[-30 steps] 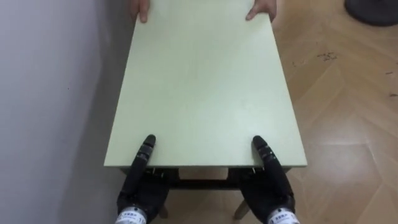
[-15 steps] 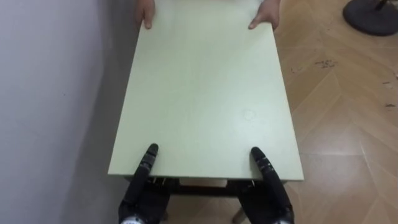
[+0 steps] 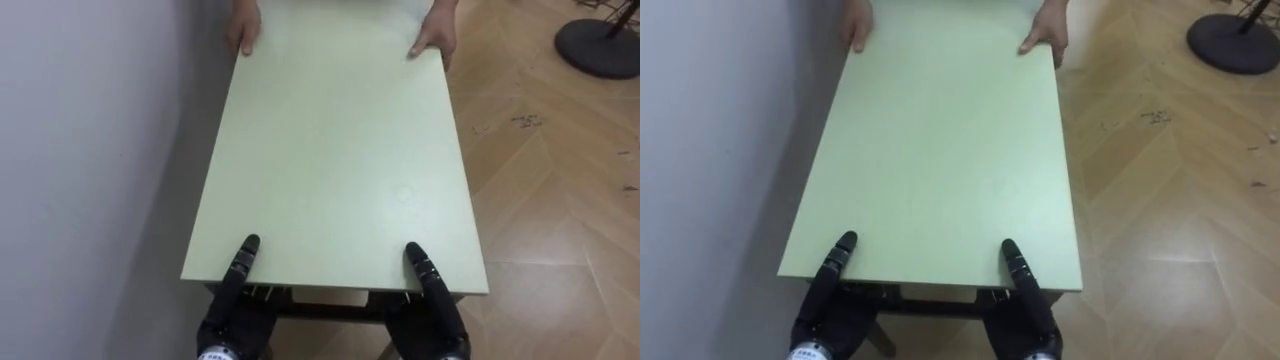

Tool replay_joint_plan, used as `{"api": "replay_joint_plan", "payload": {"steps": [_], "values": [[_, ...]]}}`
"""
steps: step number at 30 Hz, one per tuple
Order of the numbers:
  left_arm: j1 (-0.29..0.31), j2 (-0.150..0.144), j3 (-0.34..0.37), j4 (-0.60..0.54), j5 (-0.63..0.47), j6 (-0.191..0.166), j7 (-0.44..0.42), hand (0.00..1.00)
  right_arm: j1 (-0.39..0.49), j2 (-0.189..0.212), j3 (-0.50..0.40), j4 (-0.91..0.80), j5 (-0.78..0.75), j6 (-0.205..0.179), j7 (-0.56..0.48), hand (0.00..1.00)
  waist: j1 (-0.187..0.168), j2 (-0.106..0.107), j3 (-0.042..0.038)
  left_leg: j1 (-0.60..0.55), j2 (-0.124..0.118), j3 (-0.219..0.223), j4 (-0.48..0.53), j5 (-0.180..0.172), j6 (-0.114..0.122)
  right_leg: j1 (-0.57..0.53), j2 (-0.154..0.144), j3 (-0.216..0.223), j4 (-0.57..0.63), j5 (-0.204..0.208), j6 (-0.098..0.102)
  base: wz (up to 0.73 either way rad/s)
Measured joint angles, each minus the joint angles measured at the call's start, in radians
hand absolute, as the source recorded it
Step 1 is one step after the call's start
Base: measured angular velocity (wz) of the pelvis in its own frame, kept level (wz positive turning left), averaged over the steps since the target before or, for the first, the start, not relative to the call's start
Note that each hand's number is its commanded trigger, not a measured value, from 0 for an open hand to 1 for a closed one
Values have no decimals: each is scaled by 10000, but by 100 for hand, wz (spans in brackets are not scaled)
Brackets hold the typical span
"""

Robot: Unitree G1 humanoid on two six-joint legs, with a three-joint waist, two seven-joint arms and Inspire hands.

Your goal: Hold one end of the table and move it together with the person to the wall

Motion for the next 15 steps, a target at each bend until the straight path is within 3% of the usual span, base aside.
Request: {"api": "replay_joint_plan", "payload": {"steps": [3, 4, 5, 6, 7, 11, 15], "values": [[-185, -4, 72, 281, 38, 3, -110, 68, -161, 150, -76, 214, -75, -6, 2, 100, 7, 12, -7, 16, 37, -1, -61, -6, 3, 8, 41, -33, -24, 0, 0, 1], [-231, -5, 97, 388, 65, 5, -195, 58, -217, 154, -78, 268, -75, -7, 4, 86, 1, 32, -19, 24, 55, -3, -141, -19, 22, -8, 62, -78, -35, -1, -1, 4], [-272, -5, 140, 538, 165, 7, -316, 50, -268, 155, -78, 325, -74, -8, 10, 67, -6, 54, -32, 35, 90, -3, -187, -57, 69, -10, 98, -109, -38, -1, -2, 4], [-287, -4, 169, 597, 267, 11, -384, 25, -291, 158, -81, 358, -73, -8, 10, 51, -7, 55, -33, 40, 102, -2, -189, -72, 71, -8, 111, -115, -35, 0, -3, 0], [-309, 9, 191, 847, 574, -6, -714, 0, -306, 161, -94, 406, -73, -8, 11, 0, 1, 51, -36, 42, 110, 1, -189, -76, 67, 5, 120, -120, -27, 0, -4, 0], [-376, 303, 235, 1410, 2146, -43, -1346, 0, -305, 111, -98, 577, -218, 3, 296, 0, -4, 66, -45, 39, 113, 3, -188, -77, 66, 3, 122, -128, -22, 1, -5, 0], [-397, 354, 257, 1634, 2647, -63, -1579, 0, -306, -262, 9, 712, -1033, 232, 910, 0, 2, 72, -49, 62, 112, 5, -187, -76, 67, 4, 119, -128, -19, 1, -5, 0]]}}
